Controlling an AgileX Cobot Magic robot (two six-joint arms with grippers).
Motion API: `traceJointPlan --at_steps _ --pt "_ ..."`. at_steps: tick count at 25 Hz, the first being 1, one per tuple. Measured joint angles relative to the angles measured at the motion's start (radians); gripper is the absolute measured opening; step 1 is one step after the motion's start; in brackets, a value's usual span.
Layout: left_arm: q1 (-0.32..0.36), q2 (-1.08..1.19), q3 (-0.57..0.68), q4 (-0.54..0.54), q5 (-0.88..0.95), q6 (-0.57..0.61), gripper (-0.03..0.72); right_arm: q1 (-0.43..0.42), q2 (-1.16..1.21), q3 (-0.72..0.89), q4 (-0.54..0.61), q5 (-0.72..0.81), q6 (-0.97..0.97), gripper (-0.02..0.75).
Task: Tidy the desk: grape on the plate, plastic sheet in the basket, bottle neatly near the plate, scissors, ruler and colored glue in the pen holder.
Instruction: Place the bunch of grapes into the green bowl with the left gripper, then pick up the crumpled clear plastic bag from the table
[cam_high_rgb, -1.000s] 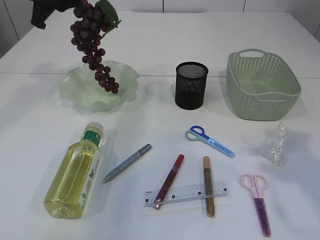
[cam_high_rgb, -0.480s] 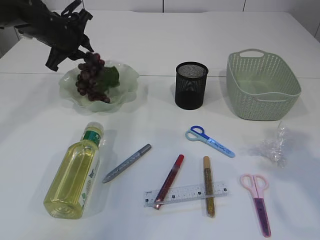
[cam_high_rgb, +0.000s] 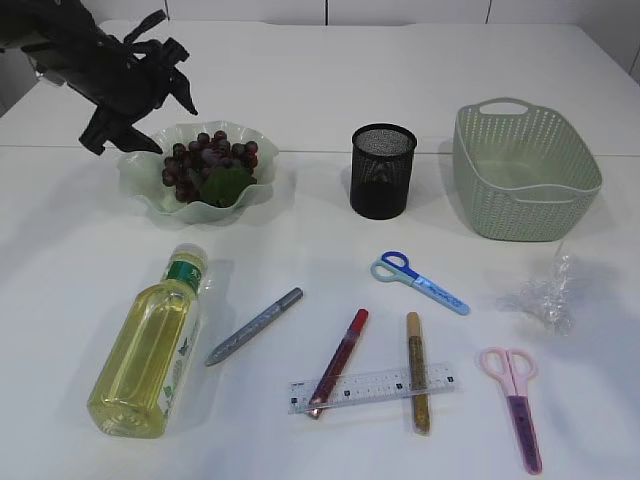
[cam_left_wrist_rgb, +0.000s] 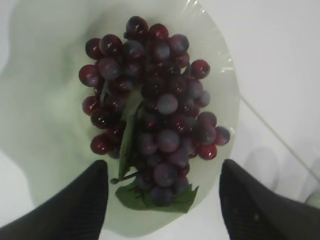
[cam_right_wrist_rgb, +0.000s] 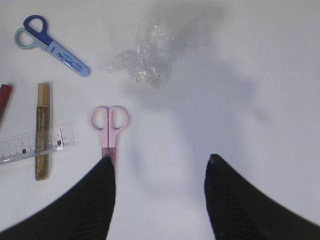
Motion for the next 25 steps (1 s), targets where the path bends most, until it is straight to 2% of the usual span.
traceJointPlan --at_steps 8,14,18,21,25 --pt "0.0 -0.071 0.0 0.0 0.246 0.456 0.47 0.0 0.0 0.0 0.0 0.0 0.0 0.452" --pt "-0.008 -0.124 0.0 -0.004 0.457 0.727 0.426 0.0 0.0 0.0 0.023 0.009 0.0 0.452" --pt "-0.028 -0.174 0.0 0.037 0.532 0.799 0.374 0.0 0.0 -0.002 0.056 0.023 0.0 0.452" --pt "-0.041 -0.21 0.006 0.065 0.564 0.815 0.365 0.0 0.0 -0.022 0.065 0.033 0.0 0.452" --pt "-0.043 -0.286 0.088 0.069 0.56 0.838 0.361 0.0 0.005 -0.054 0.055 0.039 0.0 0.452"
